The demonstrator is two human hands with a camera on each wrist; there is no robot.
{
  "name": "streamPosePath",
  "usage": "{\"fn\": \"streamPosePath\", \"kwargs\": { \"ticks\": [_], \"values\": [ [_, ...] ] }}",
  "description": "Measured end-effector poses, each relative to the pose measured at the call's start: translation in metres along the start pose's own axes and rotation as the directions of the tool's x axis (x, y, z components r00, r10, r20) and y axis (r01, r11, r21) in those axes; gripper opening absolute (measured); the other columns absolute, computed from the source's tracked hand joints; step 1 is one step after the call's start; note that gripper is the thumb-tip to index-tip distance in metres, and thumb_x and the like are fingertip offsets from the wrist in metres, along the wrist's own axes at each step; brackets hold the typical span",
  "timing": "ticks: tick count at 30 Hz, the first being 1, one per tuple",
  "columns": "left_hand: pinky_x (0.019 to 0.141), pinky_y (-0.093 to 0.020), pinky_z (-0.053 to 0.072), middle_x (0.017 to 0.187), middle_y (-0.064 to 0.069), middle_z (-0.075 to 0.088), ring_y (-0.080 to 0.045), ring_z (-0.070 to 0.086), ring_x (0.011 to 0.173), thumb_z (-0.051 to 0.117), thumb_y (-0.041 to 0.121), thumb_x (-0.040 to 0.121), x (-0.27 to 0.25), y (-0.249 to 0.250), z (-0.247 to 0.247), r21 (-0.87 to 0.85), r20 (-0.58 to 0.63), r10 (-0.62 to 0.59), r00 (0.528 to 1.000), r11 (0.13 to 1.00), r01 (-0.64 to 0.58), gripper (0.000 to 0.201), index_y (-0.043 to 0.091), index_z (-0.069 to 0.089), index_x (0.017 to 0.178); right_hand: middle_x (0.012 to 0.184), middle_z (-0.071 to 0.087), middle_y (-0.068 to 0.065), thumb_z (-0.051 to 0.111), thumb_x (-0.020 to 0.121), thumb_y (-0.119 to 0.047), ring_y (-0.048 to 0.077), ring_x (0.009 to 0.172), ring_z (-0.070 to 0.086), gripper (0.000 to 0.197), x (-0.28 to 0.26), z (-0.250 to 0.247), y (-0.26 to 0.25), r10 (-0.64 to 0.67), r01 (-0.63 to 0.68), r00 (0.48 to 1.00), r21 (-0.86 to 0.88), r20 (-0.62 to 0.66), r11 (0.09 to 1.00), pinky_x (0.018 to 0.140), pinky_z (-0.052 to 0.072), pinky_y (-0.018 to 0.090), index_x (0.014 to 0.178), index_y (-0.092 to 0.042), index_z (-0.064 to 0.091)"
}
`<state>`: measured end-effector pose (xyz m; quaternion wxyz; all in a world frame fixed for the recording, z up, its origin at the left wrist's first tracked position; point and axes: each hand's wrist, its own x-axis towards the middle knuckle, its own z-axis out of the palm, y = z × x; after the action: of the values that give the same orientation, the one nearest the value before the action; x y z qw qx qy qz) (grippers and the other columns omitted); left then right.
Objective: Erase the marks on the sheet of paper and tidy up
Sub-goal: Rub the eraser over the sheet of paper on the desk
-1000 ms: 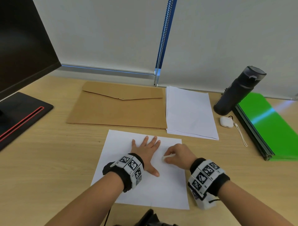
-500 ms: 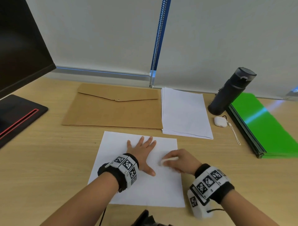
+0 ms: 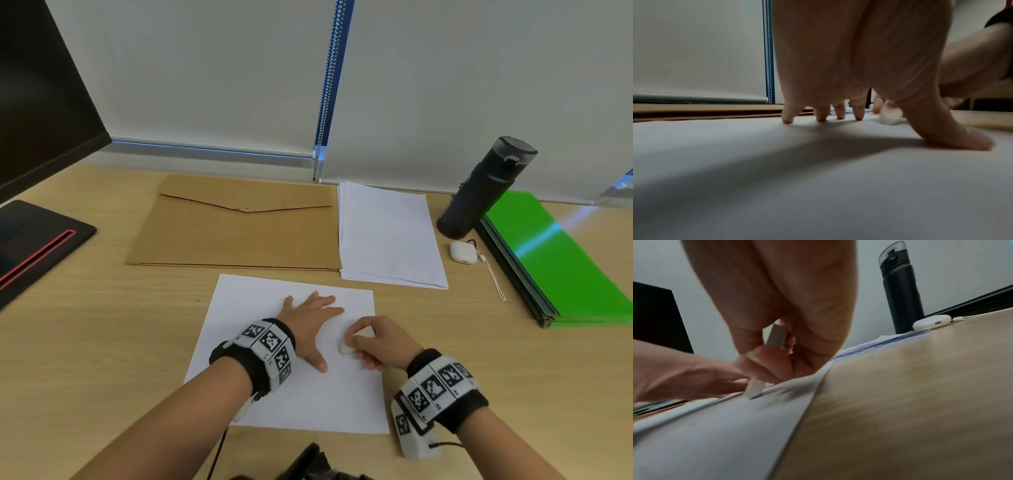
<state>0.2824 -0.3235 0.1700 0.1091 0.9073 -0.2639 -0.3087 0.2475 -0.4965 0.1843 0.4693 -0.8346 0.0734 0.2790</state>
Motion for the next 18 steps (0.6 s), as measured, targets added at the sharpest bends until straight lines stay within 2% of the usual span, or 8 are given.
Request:
{"fn": "streamPosePath", "kwargs": {
  "ticks": [3,5,8,11,13,15,17,18],
  "values": [
    [0.111,-0.057,-0.012,0.159,0.009,-0.01,-0.017,-0.015,0.145,0.08,0.044,0.068,0.0,-0.001,0.003,0.008,0.003,0.0,1.0,1.0,0.0,0.115,0.029,0.002,0.152,0.06,0.056,-0.001,0.062,0.087,-0.016,0.0,0.031,0.046,0.009,0.011,0.0,-0.006,-0.078,0.073,0.976,-0.033,-0.201,0.997,0.035,0.038,0.014,0.096,-0.013,0.063],
    [0.11,-0.057,-0.013,0.159,0.009,-0.013,-0.017,-0.017,0.145,0.08,0.047,0.067,0.0,-0.001,0.005,0.025,0.004,-0.003,1.0,1.0,0.003,0.119,0.027,-0.002,0.152,0.067,0.057,-0.004,0.063,0.086,-0.017,0.002,0.035,0.049,0.017,0.014,0.001,-0.008,-0.123,0.102,0.952,-0.089,-0.28,0.991,0.036,0.038,0.011,0.101,-0.01,0.064],
    [0.11,-0.057,-0.013,0.158,0.009,-0.017,-0.017,-0.019,0.144,0.079,0.05,0.066,0.0,0.0,0.006,0.053,0.011,-0.012,1.0,0.999,0.012,0.123,0.027,-0.006,0.152,0.09,0.058,0.002,0.066,0.084,-0.021,0.008,0.047,0.048,0.012,0.006,0.005,-0.004,-0.132,0.094,0.98,-0.245,-0.146,0.965,0.037,0.038,0.011,0.095,-0.018,0.062],
    [0.109,-0.06,-0.013,0.157,0.008,-0.019,-0.02,-0.021,0.144,0.079,0.05,0.067,0.0,0.001,0.005,0.07,0.037,-0.015,0.999,0.997,0.012,0.119,0.033,-0.004,0.151,0.089,0.059,0.002,0.069,0.081,-0.024,0.008,0.048,0.048,0.014,-0.003,0.0,-0.002,-0.09,0.096,0.995,-0.355,0.035,0.93,0.04,0.04,0.014,0.094,-0.019,0.066],
    [0.107,-0.063,-0.012,0.157,0.008,-0.019,-0.022,-0.021,0.144,0.078,0.049,0.068,0.001,0.002,0.003,0.072,0.052,-0.013,0.999,0.997,0.009,0.113,0.041,0.001,0.15,0.086,0.056,0.0,0.068,0.082,-0.023,0.006,0.051,0.048,0.019,0.0,-0.008,-0.004,-0.094,0.074,0.995,-0.352,-0.04,0.933,0.039,0.039,0.011,0.098,-0.014,0.069],
    [0.106,-0.067,-0.011,0.158,0.007,-0.015,-0.022,-0.019,0.144,0.076,0.051,0.07,0.001,0.005,0.003,0.04,0.034,-0.025,0.999,0.999,0.023,0.104,0.044,0.009,0.148,0.088,0.057,0.002,0.066,0.084,-0.02,0.006,0.056,0.048,0.014,0.006,-0.013,-0.004,-0.113,0.058,0.972,-0.26,-0.204,0.964,0.038,0.039,0.01,0.096,-0.014,0.068],
    [0.103,-0.071,-0.01,0.159,0.007,-0.011,-0.022,-0.018,0.145,0.073,0.056,0.071,0.002,0.009,0.007,0.003,-0.005,-0.046,0.999,0.999,0.046,0.097,0.044,0.014,0.148,0.089,0.059,0.002,0.064,0.084,-0.019,0.009,0.062,0.05,0.008,0.006,-0.01,-0.002,-0.119,0.062,0.949,-0.196,-0.29,0.979,0.047,0.044,0.014,0.092,-0.017,0.065],
    [0.101,-0.073,-0.009,0.159,0.007,-0.011,-0.024,-0.018,0.145,0.072,0.058,0.07,0.002,0.011,0.008,0.007,-0.015,-0.054,0.998,0.998,0.054,0.098,0.044,0.013,0.148,0.086,0.059,0.0,0.064,0.085,-0.02,0.009,0.062,0.051,0.009,0.003,-0.007,0.0,-0.122,0.061,0.954,-0.221,-0.273,0.973,0.052,0.043,0.015,0.093,-0.017,0.065]
  ]
}}
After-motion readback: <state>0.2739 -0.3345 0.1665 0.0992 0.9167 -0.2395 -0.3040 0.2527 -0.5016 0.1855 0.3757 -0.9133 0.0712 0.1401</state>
